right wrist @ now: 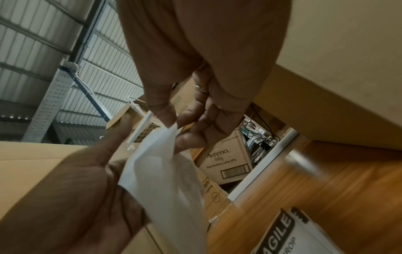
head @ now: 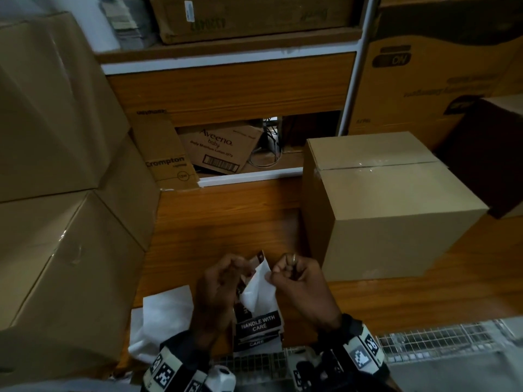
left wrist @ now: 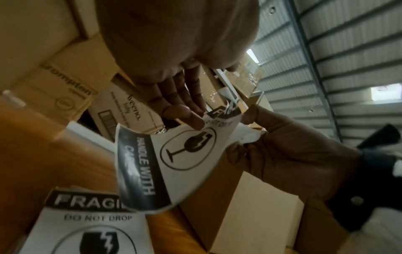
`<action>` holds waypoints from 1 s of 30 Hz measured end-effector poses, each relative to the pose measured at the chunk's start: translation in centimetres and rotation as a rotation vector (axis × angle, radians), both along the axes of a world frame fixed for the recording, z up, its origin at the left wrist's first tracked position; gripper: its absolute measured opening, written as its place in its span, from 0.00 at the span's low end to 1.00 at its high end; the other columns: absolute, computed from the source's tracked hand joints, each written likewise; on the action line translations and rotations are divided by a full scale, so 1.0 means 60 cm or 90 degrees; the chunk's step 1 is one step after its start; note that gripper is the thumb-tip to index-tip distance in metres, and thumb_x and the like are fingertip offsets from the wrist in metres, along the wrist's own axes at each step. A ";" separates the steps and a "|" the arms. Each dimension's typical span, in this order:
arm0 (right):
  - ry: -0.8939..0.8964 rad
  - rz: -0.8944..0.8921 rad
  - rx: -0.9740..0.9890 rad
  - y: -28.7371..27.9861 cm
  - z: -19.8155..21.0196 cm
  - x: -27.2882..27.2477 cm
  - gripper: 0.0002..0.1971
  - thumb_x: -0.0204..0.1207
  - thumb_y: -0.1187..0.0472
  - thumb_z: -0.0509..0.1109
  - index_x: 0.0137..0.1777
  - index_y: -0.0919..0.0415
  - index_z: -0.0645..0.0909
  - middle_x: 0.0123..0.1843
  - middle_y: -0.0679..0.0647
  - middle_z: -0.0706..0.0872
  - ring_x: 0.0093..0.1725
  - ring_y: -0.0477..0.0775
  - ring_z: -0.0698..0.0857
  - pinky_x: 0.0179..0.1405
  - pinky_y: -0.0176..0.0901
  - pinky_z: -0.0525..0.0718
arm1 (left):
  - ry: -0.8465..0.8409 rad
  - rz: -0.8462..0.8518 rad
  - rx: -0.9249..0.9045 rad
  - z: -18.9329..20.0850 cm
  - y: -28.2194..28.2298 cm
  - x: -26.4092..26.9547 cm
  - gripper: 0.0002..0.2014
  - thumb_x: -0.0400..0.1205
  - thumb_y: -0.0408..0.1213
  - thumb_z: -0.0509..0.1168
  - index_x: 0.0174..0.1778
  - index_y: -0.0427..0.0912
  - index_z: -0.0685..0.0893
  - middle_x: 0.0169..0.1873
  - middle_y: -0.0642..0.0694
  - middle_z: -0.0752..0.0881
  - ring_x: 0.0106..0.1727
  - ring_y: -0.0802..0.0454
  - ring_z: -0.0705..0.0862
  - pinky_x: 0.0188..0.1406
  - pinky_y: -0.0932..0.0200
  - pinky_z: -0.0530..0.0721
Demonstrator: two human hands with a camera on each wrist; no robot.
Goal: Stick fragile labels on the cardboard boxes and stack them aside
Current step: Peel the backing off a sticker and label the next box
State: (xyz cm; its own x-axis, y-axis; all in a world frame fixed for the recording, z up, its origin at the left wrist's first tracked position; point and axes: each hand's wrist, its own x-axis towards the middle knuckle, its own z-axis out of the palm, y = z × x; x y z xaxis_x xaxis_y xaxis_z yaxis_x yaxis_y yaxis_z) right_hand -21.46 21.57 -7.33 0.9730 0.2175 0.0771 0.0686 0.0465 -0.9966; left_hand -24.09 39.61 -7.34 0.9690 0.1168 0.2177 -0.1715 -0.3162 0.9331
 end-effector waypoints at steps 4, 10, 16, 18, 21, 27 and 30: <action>0.004 0.015 -0.017 -0.012 -0.009 0.002 0.13 0.78 0.74 0.75 0.33 0.72 0.78 0.27 0.45 0.79 0.30 0.41 0.77 0.36 0.36 0.77 | -0.032 -0.039 0.078 0.013 -0.011 0.007 0.12 0.80 0.55 0.72 0.49 0.52 0.89 0.44 0.57 0.91 0.46 0.55 0.91 0.43 0.58 0.90; -0.025 0.059 -0.070 -0.049 -0.005 0.016 0.10 0.76 0.76 0.74 0.34 0.73 0.79 0.31 0.52 0.83 0.34 0.46 0.82 0.39 0.38 0.81 | 0.015 -0.063 0.079 0.013 -0.040 0.025 0.05 0.84 0.32 0.72 0.46 0.47 0.90 0.41 0.54 0.91 0.45 0.55 0.90 0.44 0.63 0.87; 0.032 0.089 0.019 -0.082 0.022 0.026 0.16 0.77 0.58 0.79 0.46 0.76 0.85 0.40 0.66 0.90 0.39 0.55 0.90 0.40 0.44 0.88 | 0.042 -0.057 0.021 0.032 -0.087 0.028 0.09 0.83 0.24 0.69 0.43 0.42 0.89 0.41 0.51 0.92 0.44 0.56 0.90 0.46 0.67 0.85; 0.022 0.086 -0.005 -0.091 0.023 0.033 0.14 0.78 0.58 0.78 0.46 0.73 0.88 0.41 0.64 0.92 0.39 0.54 0.90 0.40 0.44 0.88 | 0.042 -0.055 0.014 0.034 -0.099 0.027 0.08 0.83 0.25 0.69 0.43 0.41 0.89 0.41 0.49 0.92 0.45 0.54 0.90 0.46 0.64 0.86; 0.013 0.091 -0.016 -0.104 0.015 0.042 0.07 0.81 0.64 0.76 0.45 0.69 0.89 0.40 0.59 0.93 0.38 0.53 0.90 0.40 0.45 0.88 | 0.059 -0.063 0.015 0.035 -0.110 0.025 0.06 0.85 0.26 0.68 0.44 0.38 0.89 0.41 0.48 0.90 0.44 0.57 0.88 0.46 0.69 0.83; -0.011 0.084 -0.030 -0.107 0.001 0.040 0.14 0.85 0.69 0.70 0.38 0.77 0.80 0.32 0.62 0.84 0.36 0.56 0.85 0.46 0.53 0.87 | 0.090 -0.027 0.031 0.029 -0.133 0.019 0.10 0.86 0.28 0.67 0.43 0.47 0.87 0.41 0.54 0.90 0.45 0.60 0.88 0.47 0.68 0.84; 0.000 0.061 -0.009 -0.102 -0.005 0.032 0.16 0.86 0.70 0.67 0.35 0.72 0.77 0.30 0.52 0.80 0.34 0.48 0.81 0.41 0.42 0.82 | 0.097 0.023 0.008 0.024 -0.141 0.017 0.10 0.87 0.30 0.66 0.43 0.46 0.87 0.38 0.53 0.88 0.42 0.61 0.86 0.43 0.69 0.82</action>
State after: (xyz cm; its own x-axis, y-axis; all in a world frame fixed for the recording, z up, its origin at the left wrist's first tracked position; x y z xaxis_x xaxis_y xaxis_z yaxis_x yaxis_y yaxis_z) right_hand -19.55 15.48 -7.65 0.9476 0.3109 0.0736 0.0646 0.0394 -0.9971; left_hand -23.05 31.12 -5.93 0.9862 0.1497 0.0702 -0.0169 -0.3311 0.9435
